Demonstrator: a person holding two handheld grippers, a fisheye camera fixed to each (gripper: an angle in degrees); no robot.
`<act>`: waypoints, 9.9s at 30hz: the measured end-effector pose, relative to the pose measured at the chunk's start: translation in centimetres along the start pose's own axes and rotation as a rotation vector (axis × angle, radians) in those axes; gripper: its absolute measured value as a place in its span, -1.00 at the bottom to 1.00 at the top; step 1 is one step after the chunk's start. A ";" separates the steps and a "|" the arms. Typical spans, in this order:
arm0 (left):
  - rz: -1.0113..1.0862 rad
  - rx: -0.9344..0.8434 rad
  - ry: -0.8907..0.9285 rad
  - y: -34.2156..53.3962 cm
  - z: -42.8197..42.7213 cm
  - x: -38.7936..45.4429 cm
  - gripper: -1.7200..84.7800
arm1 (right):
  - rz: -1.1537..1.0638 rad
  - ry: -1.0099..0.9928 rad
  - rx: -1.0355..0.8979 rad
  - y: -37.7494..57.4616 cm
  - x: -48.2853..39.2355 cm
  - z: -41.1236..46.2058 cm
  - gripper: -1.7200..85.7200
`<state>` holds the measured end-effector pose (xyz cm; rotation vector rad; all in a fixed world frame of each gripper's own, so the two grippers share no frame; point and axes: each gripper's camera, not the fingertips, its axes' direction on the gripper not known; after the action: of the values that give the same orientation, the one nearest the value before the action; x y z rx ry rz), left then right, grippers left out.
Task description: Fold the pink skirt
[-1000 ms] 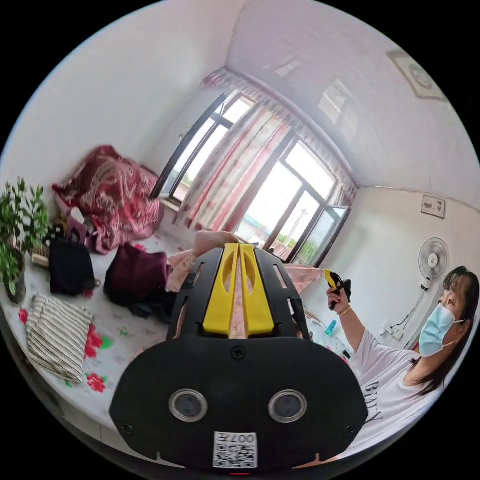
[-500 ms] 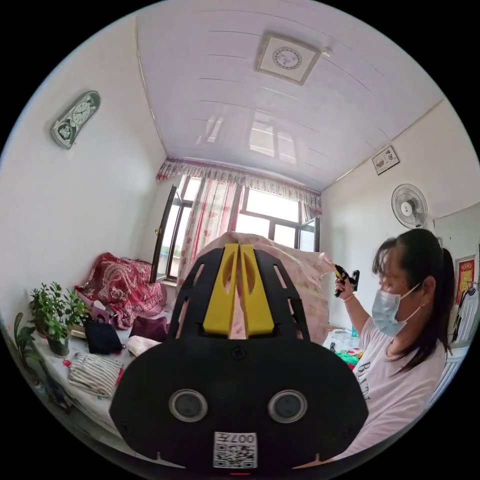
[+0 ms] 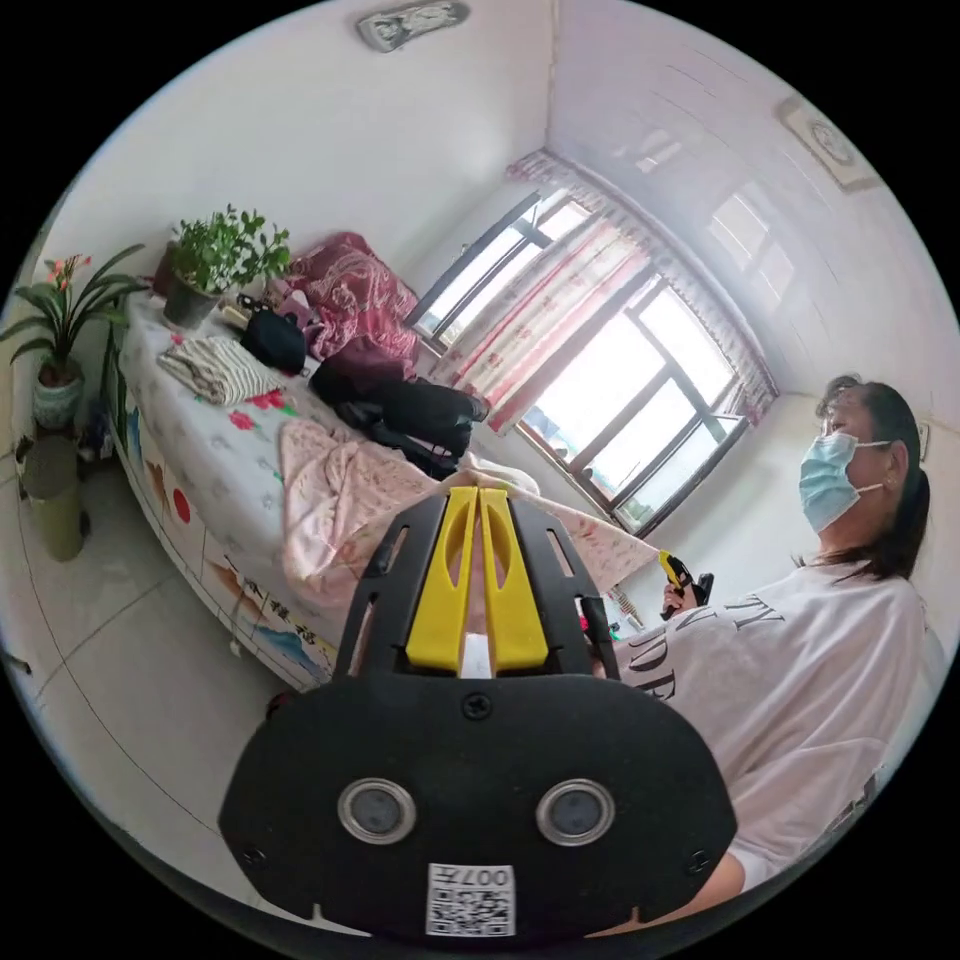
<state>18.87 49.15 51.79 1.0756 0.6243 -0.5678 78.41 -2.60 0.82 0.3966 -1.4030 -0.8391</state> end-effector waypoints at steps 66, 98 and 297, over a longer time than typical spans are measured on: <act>-0.237 -0.518 -0.032 -16.5 36.9 -35.2 -0.74 | 0.045 0.303 -0.653 -5.6 7.8 57.1 -0.96; 0.003 -0.548 -0.009 -17.3 41.6 -25.8 -0.88 | 0.147 0.338 -0.545 -7.2 13.8 54.8 -0.97; 0.568 -0.273 0.712 -48.2 28.1 -13.0 -0.98 | -0.221 0.159 0.382 -4.3 -19.9 20.8 -0.97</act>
<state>-18.35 7.09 40.70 1.1211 0.9275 0.4118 58.20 13.49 -12.65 0.9054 -1.3851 -0.6957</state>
